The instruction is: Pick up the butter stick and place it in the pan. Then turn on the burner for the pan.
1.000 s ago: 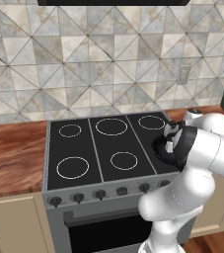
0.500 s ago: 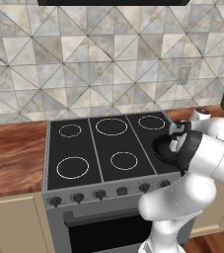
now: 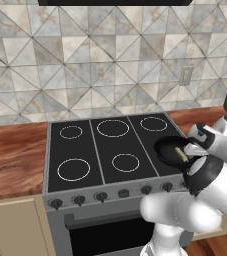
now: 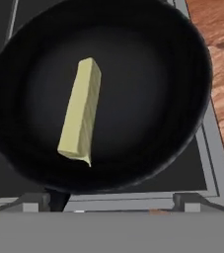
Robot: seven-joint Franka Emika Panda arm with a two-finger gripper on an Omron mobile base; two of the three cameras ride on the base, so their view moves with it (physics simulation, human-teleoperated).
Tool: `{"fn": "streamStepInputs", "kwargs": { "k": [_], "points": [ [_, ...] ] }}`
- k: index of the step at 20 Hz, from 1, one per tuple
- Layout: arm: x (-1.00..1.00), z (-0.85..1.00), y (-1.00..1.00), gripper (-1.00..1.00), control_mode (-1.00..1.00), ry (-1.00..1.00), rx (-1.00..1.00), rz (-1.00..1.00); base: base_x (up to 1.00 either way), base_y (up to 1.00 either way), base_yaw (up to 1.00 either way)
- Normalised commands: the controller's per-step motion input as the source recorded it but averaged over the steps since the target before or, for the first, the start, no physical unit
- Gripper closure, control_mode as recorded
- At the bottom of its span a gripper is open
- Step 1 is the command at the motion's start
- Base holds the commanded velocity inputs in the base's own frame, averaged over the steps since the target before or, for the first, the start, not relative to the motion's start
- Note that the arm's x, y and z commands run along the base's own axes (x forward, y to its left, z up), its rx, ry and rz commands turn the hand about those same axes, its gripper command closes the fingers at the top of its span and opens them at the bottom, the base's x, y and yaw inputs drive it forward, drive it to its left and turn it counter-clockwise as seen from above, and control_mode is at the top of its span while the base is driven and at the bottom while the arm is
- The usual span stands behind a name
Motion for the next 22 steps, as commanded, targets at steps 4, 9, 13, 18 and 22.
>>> {"fn": "streamStepInputs", "kwargs": {
  "k": [4,9,13,18,22],
  "points": [
    [-0.43,0.16,-0.02,-1.00,-1.00,-0.27,0.02,0.00,0.00,0.00,0.00],
    [-0.46,0.00,-0.16,-1.00,-1.00,-0.25,0.00,0.02,0.00,0.00,0.00],
    [-0.28,0.00,-0.23,-1.00,-1.00,-0.23,0.00,0.02,0.00,0.00,0.00],
    [-0.08,-0.03,-0.32,-1.00,-1.00,-0.16,0.00,0.00,0.00,0.00,0.00],
    [-0.05,-0.09,-0.30,-1.00,-1.00,-0.15,0.00,0.00,0.00,0.00,0.00]
  ]
}}
